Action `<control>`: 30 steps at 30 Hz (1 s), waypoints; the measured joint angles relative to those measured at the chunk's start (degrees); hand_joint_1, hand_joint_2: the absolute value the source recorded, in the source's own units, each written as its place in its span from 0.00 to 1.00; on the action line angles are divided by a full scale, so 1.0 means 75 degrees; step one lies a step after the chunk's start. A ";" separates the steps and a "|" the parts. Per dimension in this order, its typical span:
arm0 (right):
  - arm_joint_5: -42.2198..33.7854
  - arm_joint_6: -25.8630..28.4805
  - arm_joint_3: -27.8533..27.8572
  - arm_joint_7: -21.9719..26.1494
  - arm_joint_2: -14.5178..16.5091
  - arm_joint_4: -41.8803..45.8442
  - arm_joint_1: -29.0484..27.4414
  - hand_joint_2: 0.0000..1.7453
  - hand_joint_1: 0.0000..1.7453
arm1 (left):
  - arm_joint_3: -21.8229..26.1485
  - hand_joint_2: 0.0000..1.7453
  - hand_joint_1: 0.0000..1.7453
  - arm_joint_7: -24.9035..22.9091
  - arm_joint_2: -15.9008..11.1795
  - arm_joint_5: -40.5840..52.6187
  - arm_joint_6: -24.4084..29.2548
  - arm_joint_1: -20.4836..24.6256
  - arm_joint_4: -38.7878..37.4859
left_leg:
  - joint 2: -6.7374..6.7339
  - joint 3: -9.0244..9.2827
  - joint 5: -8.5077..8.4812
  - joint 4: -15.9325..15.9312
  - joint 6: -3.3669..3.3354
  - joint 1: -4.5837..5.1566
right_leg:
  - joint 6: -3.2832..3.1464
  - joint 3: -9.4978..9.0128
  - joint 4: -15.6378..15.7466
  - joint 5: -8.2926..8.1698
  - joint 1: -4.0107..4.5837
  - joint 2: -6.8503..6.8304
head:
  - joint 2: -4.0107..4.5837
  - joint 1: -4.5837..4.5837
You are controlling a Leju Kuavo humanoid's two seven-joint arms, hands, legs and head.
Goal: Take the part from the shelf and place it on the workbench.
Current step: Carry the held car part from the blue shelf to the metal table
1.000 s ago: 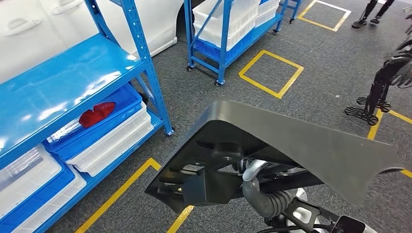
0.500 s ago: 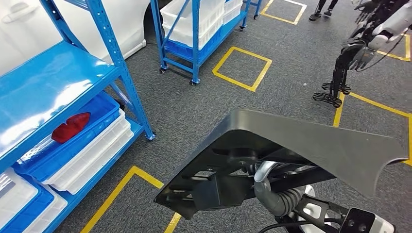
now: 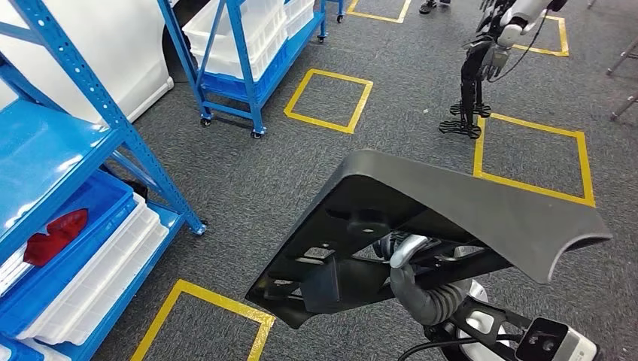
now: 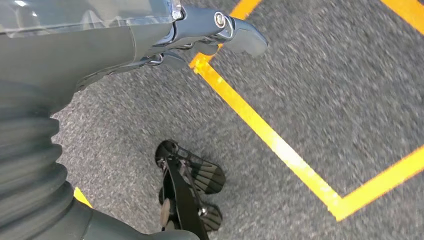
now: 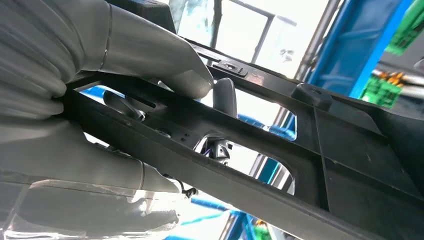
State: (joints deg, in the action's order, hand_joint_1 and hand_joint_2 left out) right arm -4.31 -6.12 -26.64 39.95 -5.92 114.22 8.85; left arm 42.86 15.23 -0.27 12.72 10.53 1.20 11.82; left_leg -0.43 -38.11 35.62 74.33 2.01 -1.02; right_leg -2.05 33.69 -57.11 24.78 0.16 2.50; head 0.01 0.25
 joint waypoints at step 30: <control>-0.0212 -0.0109 0.0514 -0.0527 0.0482 -0.2416 0.2147 1.00 1.00 | 0.0003 1.00 0.00 0.0228 0.0044 0.0320 -0.0448 0.0110 0.0003 | -0.0003 -0.0045 -0.0013 -0.0031 0.0028 0.0019 | 0.0039 0.0149 -0.0063 -0.0049 -0.0036 -0.0057 | -0.0001 0.0017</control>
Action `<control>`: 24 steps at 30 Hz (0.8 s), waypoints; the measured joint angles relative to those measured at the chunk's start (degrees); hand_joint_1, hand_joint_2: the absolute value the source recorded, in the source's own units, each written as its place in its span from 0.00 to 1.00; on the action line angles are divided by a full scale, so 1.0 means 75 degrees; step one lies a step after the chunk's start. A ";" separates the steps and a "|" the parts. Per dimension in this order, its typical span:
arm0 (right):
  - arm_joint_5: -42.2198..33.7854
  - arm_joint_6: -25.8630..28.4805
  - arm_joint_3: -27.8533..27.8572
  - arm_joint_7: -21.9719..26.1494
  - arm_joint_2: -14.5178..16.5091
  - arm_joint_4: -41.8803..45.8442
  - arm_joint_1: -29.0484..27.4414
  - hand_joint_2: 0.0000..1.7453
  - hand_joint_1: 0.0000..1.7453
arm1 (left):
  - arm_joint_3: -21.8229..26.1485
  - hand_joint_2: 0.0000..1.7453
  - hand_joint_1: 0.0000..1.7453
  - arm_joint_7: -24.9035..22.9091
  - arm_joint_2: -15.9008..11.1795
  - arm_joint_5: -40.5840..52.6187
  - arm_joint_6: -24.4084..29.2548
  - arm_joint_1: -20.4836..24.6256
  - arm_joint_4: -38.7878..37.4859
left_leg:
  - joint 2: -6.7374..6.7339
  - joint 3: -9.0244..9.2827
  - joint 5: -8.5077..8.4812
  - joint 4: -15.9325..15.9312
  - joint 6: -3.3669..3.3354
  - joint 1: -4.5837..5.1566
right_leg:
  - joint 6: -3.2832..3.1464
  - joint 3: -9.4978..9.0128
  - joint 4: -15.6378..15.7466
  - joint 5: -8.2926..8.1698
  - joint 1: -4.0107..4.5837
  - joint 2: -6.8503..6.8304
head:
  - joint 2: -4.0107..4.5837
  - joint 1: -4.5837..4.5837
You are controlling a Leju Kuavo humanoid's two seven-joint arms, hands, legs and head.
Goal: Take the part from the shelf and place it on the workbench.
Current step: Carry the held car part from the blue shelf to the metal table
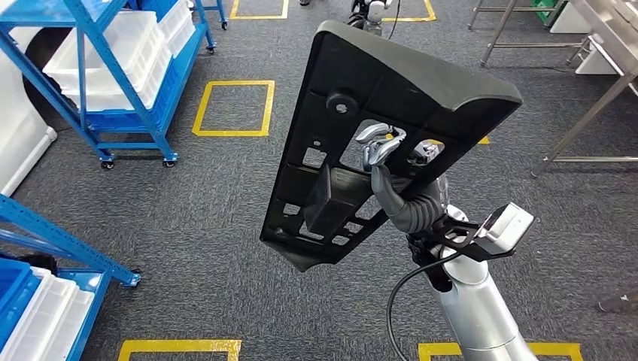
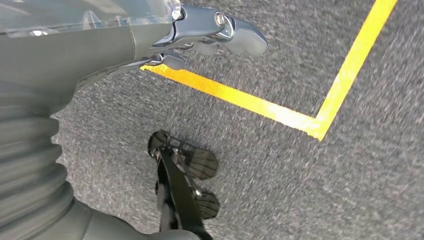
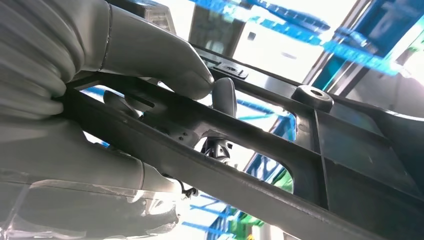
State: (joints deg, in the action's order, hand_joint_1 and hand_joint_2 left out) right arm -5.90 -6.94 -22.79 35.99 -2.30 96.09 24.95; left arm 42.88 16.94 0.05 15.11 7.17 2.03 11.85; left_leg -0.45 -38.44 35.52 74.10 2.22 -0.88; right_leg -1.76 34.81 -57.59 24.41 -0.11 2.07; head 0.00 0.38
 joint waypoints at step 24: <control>-0.0428 -0.0342 0.0009 0.0039 -0.0098 0.0037 -0.0256 1.00 1.00 | 0.0003 1.00 0.00 0.0013 0.0104 0.0136 -0.0100 0.0056 0.0000 | -0.0770 0.0997 -0.1032 -0.2208 -0.0088 0.0044 | 0.0174 0.0087 -0.0089 0.0060 0.0048 -0.0571 | 0.0001 -0.0080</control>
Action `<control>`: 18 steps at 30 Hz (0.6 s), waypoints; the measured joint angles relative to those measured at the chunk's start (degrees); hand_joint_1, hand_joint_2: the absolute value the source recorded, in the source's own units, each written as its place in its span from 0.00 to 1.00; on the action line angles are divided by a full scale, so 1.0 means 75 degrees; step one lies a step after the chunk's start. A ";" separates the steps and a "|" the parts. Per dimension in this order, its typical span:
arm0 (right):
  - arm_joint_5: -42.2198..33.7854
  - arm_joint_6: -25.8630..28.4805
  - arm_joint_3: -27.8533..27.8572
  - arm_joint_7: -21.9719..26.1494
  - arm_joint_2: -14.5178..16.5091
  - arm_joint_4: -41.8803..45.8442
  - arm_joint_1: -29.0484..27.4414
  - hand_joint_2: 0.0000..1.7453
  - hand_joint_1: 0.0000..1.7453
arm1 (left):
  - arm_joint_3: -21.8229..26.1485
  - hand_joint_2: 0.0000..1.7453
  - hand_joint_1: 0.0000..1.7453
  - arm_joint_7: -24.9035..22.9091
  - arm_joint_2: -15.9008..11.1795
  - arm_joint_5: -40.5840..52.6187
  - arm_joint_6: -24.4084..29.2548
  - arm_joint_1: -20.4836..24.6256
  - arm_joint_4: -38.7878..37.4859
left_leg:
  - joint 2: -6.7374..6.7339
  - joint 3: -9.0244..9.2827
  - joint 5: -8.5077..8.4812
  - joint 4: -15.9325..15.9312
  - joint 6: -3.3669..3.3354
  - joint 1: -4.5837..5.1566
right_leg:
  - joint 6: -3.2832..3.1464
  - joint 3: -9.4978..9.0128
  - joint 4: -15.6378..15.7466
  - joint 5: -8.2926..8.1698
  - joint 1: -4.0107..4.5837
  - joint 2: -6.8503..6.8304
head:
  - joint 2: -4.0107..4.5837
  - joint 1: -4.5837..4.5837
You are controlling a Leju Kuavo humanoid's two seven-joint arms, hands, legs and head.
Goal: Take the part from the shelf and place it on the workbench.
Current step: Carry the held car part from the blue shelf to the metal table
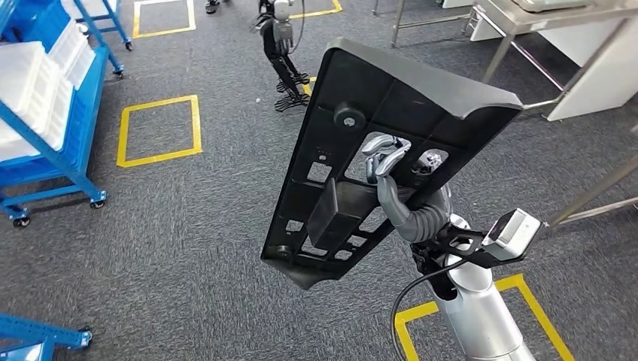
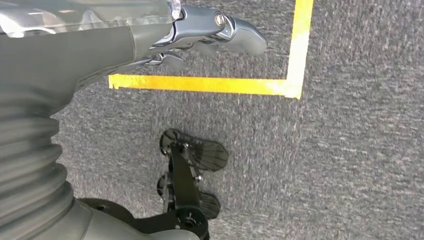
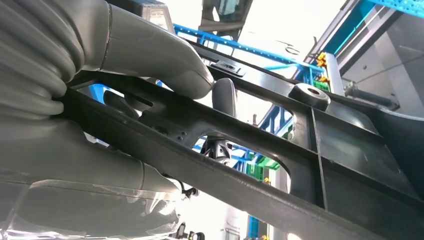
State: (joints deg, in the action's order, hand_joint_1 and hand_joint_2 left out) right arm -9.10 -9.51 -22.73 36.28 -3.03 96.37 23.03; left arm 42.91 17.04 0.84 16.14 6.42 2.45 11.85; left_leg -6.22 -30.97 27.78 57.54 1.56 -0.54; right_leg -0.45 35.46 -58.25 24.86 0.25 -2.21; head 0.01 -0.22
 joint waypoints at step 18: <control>-0.0190 -0.0256 -0.0014 -0.0005 -0.0052 0.0205 0.0114 1.00 1.00 | -0.0003 1.00 0.00 -0.0076 0.0014 0.0164 -0.0077 0.0022 0.0000 | 0.1019 -0.0195 -0.0247 -0.0059 -0.0224 -0.0085 | 0.0148 0.0266 -0.0487 0.0238 -0.0043 0.0846 | 0.0000 0.0012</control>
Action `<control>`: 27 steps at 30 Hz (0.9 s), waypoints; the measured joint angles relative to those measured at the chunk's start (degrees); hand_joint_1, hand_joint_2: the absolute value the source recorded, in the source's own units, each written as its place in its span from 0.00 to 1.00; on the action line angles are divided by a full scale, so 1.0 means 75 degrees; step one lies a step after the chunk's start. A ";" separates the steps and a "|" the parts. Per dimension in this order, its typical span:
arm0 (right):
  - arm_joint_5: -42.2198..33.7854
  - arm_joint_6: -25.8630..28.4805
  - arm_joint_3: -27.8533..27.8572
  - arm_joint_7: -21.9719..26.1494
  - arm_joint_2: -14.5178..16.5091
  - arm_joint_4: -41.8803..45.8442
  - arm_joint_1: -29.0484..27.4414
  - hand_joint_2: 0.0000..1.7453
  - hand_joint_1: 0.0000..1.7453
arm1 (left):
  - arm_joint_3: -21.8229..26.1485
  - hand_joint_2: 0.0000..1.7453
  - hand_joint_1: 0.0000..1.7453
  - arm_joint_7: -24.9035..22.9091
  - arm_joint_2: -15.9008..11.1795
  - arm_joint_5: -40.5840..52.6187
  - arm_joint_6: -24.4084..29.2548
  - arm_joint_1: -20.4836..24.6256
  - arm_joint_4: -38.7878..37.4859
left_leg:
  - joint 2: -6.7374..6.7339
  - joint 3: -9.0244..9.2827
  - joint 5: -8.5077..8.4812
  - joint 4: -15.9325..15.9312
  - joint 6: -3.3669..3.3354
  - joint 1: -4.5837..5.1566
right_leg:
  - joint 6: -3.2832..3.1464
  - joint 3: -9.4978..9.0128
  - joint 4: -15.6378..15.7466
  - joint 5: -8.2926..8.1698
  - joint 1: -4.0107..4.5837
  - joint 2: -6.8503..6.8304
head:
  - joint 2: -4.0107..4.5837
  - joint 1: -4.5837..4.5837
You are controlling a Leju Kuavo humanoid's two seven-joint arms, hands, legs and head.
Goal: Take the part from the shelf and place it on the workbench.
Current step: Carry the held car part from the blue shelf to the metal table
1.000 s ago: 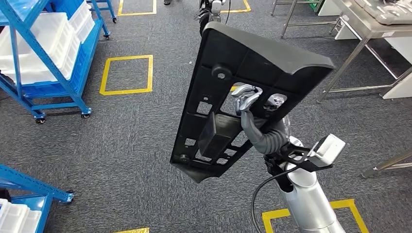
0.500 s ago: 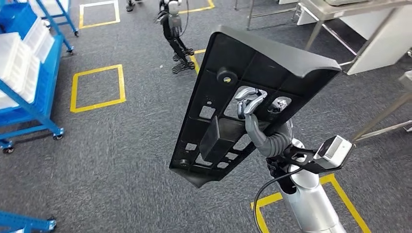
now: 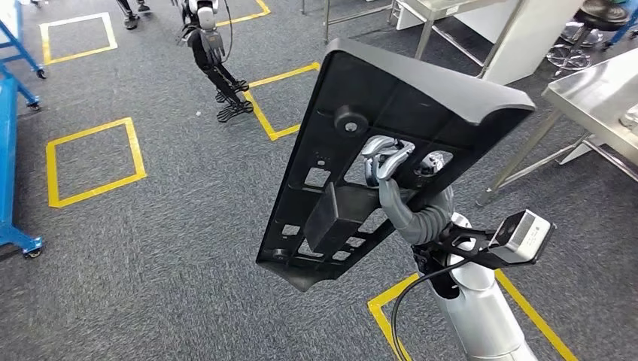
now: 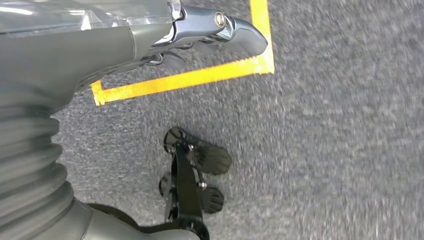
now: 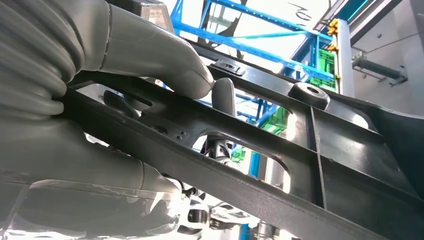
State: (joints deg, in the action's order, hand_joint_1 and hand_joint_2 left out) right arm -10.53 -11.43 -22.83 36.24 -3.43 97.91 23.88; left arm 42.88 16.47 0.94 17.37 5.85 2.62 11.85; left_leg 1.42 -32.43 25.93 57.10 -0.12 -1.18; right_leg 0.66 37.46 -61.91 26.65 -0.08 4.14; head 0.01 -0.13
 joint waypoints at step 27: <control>-0.0466 -0.0165 -0.0098 -0.0170 -0.0204 -0.0002 0.0411 1.00 1.00 | 0.0205 1.00 0.00 -0.0100 -0.0017 -0.0057 0.0010 -0.0027 0.0000 | 0.0239 -0.0092 0.0026 0.0077 0.0136 0.0047 | -0.0129 -0.0367 0.0531 -0.0211 -0.0029 0.0454 | 0.0001 0.0058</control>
State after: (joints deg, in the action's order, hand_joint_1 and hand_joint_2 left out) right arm -14.03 -12.67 -23.57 34.97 -4.96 97.90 26.97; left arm 44.42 15.72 0.81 16.94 5.92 2.42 11.85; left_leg 3.21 -33.13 26.13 57.68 0.90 -0.83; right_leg -0.30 34.71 -57.92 25.06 -0.29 7.54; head 0.01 0.31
